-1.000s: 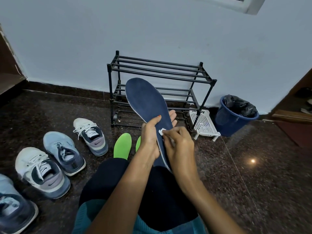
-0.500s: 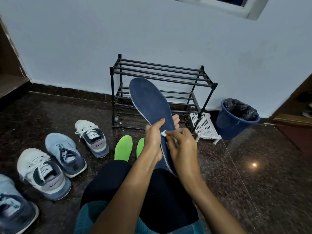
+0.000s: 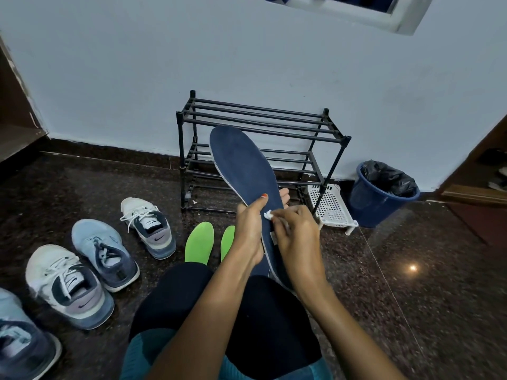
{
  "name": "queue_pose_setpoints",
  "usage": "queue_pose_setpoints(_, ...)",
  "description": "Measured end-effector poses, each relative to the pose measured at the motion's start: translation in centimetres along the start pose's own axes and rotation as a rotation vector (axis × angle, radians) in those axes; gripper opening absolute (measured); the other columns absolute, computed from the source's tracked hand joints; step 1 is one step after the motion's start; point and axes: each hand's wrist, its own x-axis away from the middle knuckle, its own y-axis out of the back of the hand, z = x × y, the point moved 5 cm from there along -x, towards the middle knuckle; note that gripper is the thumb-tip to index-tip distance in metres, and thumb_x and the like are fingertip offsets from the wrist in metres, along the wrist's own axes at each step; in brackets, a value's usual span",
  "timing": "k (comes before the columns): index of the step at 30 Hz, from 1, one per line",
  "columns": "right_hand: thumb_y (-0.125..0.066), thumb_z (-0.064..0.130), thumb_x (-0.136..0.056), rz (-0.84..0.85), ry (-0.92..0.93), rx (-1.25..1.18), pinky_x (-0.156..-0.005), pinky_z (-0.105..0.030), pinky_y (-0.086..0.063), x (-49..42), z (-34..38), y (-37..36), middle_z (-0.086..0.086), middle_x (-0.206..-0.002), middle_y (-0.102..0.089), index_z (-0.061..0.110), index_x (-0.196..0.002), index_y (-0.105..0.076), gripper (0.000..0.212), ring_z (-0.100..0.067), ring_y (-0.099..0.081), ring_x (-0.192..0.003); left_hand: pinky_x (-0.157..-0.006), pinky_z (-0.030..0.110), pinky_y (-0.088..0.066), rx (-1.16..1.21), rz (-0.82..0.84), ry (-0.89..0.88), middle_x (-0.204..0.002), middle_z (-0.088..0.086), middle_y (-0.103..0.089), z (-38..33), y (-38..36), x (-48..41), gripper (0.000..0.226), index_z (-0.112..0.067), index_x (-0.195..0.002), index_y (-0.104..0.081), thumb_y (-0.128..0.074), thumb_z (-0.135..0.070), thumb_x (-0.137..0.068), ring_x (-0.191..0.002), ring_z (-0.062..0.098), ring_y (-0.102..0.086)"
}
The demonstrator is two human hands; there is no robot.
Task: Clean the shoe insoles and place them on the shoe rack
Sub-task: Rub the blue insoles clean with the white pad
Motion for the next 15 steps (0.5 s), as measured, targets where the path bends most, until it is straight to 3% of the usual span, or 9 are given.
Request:
queue_pose_setpoints(3,-0.054,0.000,-0.088,-0.046,-0.030,0.028,-0.069,-0.007,-0.033,-0.9,-0.5,0.6,0.000,-0.086,-0.047,0.001,-0.095,-0.067,0.015,-0.018,-0.051,-0.082,-0.065,0.024,-0.057,-0.022,0.002,0.001,-0.099,0.015,-0.071,0.2,0.0,0.0,0.035,0.012,-0.129,-0.044,-0.038,-0.001,-0.098,-0.080,0.017,-0.072)
queue_pose_setpoints(10,-0.055,-0.002,-0.087,0.035,0.005,0.016,-0.068,-0.007,-0.035,0.5,0.2,-0.1,-0.002,-0.087,-0.048,-0.001,-0.097,-0.067,0.016,-0.017,-0.051,-0.081,-0.069,0.024,-0.058,-0.028,-0.011,-0.015,-0.111,0.022,-0.066,0.1,0.1,-0.1,0.031,0.013,-0.119,-0.052,-0.033,0.001,-0.098,-0.082,0.018,-0.072)
queue_pose_setpoints(12,-0.055,-0.001,-0.087,0.038,0.001,0.033,-0.069,-0.011,-0.035,0.5,0.1,0.0,-0.001,-0.088,-0.048,-0.001,-0.096,-0.067,0.016,-0.019,-0.052,-0.083,-0.066,0.023,-0.057,-0.027,-0.006,0.000,-0.107,0.020,-0.067,0.2,0.0,-0.1,0.032,0.014,-0.122,-0.050,-0.033,0.000,-0.098,-0.082,0.018,-0.072)
queue_pose_setpoints(15,-0.053,-0.001,-0.088,-0.006,-0.030,0.028,-0.069,-0.004,-0.033,-0.6,-0.3,0.7,0.001,-0.086,-0.046,0.000,-0.094,-0.067,0.015,-0.015,-0.049,-0.081,-0.069,0.025,-0.058,-0.051,0.010,0.004,-0.104,0.018,-0.068,0.3,-0.1,0.0,0.032,0.011,-0.125,-0.050,-0.037,-0.001,-0.098,-0.082,0.018,-0.072)
